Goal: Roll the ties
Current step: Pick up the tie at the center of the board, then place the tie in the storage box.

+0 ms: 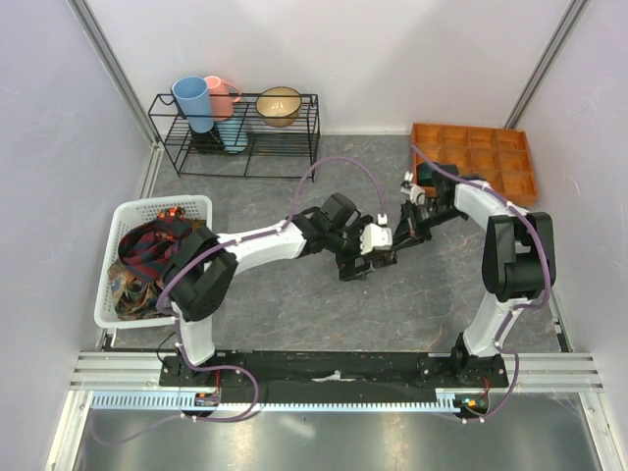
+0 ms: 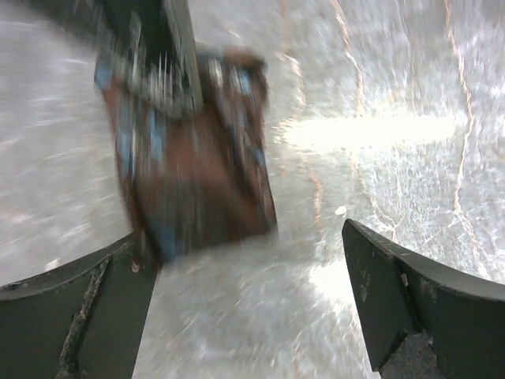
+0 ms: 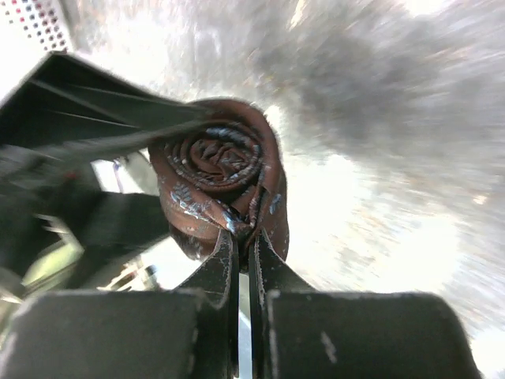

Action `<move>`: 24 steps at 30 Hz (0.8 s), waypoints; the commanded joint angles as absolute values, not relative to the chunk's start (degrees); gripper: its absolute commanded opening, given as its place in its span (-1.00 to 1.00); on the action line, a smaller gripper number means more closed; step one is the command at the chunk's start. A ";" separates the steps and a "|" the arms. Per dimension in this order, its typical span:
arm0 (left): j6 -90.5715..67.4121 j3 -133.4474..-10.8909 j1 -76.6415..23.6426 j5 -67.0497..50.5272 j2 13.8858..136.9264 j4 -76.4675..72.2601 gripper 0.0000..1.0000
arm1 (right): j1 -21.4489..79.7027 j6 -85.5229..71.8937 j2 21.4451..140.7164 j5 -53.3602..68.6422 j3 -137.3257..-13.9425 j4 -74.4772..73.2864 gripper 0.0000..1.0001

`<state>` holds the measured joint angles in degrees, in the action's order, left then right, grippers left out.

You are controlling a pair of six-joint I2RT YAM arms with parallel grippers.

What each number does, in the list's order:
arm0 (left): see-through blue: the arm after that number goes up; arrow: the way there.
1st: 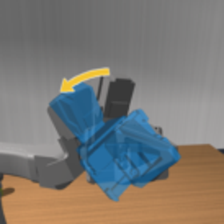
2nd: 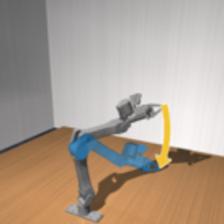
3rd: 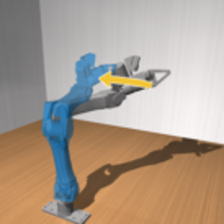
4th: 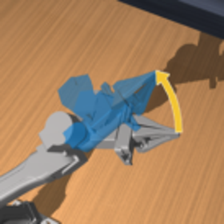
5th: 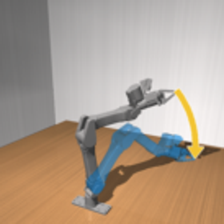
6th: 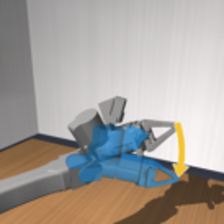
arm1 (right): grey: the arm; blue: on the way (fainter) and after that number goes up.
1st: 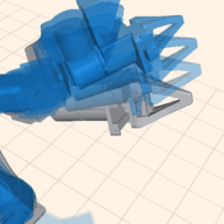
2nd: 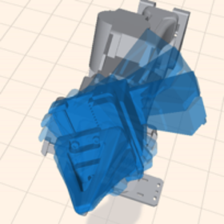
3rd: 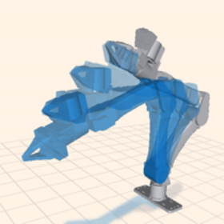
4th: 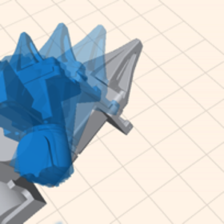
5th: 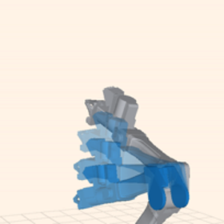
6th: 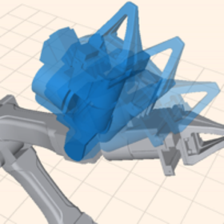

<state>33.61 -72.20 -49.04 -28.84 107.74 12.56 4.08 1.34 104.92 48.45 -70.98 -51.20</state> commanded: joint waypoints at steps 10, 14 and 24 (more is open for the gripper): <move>25.14 -72.07 -42.72 -33.93 96.94 19.25 0.99 | -12.81 18.28 111.52 30.77 -109.81 -72.41 -1.00; 23.21 -71.98 -41.75 -33.75 96.50 17.76 0.99 | -17.04 17.58 116.53 26.64 -121.97 -72.69 -1.00; 22.15 -71.28 -40.08 -33.84 96.50 16.61 0.99 | -18.63 14.33 125.06 19.43 -132.54 -66.98 -1.00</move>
